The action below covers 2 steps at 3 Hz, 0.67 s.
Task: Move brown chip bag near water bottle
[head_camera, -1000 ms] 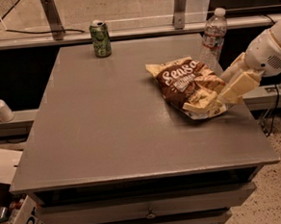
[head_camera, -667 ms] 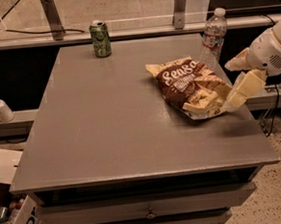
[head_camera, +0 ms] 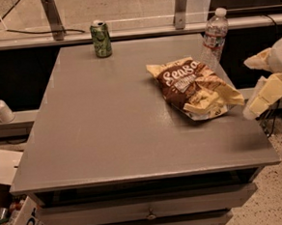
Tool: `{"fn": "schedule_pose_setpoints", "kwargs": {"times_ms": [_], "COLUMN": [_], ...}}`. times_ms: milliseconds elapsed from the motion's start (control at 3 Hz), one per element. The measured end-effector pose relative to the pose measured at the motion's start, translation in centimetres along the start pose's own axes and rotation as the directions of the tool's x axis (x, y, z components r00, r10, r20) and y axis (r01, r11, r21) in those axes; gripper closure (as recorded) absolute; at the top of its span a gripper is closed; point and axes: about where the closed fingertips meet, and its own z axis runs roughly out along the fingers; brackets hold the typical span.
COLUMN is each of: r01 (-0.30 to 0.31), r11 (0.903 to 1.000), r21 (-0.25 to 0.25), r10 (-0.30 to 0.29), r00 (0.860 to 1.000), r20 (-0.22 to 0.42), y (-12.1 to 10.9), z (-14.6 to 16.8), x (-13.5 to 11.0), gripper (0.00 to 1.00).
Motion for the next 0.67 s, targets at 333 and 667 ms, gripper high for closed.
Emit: {"fn": "schedule_pose_setpoints", "kwargs": {"times_ms": [333,667], "r01": [-0.037,-0.037], "r11": [0.9992,0.9992], "r21": [0.014,0.014], "r10": [0.036,0.036], "r00": [0.998,0.998], "r20": [0.048,0.048], "y": [2.60,2.60], "z": [-2.65,-2.65], "x": [2.82,2.82], "gripper": [0.00,0.00]}}
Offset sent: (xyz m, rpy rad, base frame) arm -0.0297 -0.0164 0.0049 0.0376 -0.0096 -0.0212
